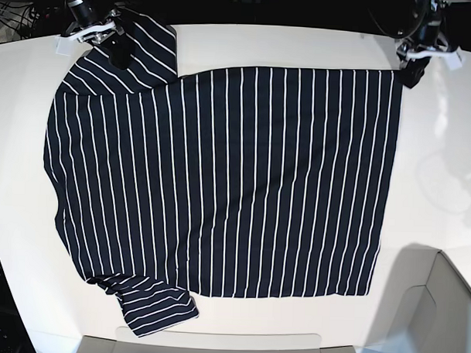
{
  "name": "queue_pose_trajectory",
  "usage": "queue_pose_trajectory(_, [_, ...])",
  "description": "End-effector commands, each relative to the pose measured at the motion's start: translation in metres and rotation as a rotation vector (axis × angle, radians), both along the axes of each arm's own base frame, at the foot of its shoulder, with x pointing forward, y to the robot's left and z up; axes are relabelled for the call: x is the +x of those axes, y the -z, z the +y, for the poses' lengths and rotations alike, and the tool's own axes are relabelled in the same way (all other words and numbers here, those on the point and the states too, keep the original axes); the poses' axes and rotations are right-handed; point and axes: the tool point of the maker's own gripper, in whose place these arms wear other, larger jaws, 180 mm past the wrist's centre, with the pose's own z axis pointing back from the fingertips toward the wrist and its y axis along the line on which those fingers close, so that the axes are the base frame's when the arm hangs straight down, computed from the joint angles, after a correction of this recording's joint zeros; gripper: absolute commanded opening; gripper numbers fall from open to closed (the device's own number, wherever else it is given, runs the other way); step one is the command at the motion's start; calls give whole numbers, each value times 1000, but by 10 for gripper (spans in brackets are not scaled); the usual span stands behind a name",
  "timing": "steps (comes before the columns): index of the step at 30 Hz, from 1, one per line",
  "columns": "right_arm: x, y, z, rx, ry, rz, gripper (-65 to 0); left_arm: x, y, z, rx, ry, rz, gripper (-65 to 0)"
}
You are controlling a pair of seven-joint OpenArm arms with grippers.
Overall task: Fold the T-shirt properly
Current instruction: 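Move both grippers down to the shirt's shoulder corners, then close both grippers on the shoulder corners of the shirt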
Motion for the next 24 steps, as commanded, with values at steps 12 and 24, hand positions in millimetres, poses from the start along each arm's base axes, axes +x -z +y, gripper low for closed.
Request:
queue_pose_trajectory(12, [2, -10, 21, 25, -50, 1, -385, -13, 27, -44, -14, 149, 125, -467])
queue_pose_trajectory(24, [2, -10, 21, 25, -50, 1, -387, 1, 35, -40, 27, 169, 182, -490])
